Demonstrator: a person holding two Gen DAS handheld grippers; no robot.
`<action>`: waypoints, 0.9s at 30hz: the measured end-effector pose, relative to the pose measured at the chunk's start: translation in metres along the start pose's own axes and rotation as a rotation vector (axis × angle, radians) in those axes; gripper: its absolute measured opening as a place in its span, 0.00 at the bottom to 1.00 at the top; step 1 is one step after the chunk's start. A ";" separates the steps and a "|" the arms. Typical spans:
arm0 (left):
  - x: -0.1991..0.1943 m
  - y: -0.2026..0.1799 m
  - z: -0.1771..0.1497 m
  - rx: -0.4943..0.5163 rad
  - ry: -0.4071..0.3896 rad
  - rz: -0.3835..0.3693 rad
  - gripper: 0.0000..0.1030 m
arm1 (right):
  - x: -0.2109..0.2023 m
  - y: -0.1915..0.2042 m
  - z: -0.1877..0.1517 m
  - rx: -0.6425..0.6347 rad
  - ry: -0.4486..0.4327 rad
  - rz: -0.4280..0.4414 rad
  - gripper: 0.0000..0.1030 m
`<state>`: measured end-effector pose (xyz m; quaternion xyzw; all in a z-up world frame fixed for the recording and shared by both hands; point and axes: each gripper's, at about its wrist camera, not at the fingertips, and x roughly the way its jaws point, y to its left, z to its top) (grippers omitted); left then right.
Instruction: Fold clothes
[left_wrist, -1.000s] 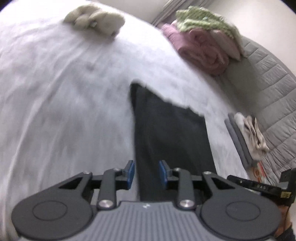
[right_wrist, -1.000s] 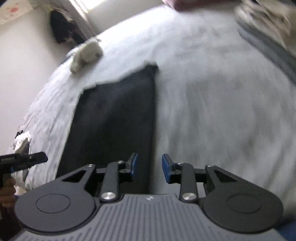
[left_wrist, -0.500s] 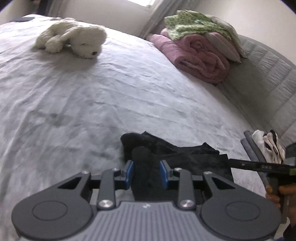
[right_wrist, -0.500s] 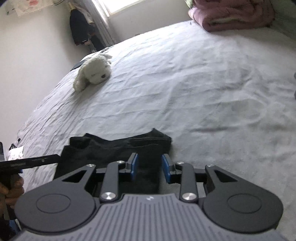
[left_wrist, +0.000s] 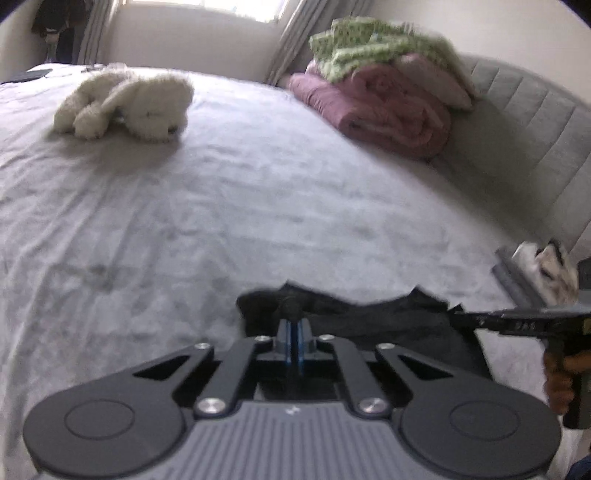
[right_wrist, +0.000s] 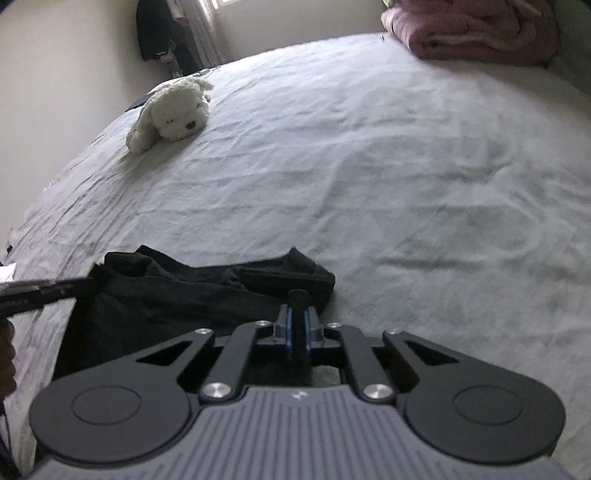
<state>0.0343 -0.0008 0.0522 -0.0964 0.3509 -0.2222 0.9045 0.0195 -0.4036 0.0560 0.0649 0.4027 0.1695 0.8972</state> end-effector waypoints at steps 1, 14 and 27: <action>-0.001 -0.001 0.001 0.008 -0.015 -0.004 0.03 | -0.002 0.001 0.001 -0.004 -0.012 -0.003 0.07; 0.033 0.000 -0.007 0.056 -0.012 0.086 0.06 | 0.017 0.007 0.002 -0.048 -0.053 -0.071 0.07; -0.015 -0.018 -0.002 0.066 -0.098 0.036 0.27 | -0.015 0.030 0.000 -0.078 -0.112 -0.005 0.18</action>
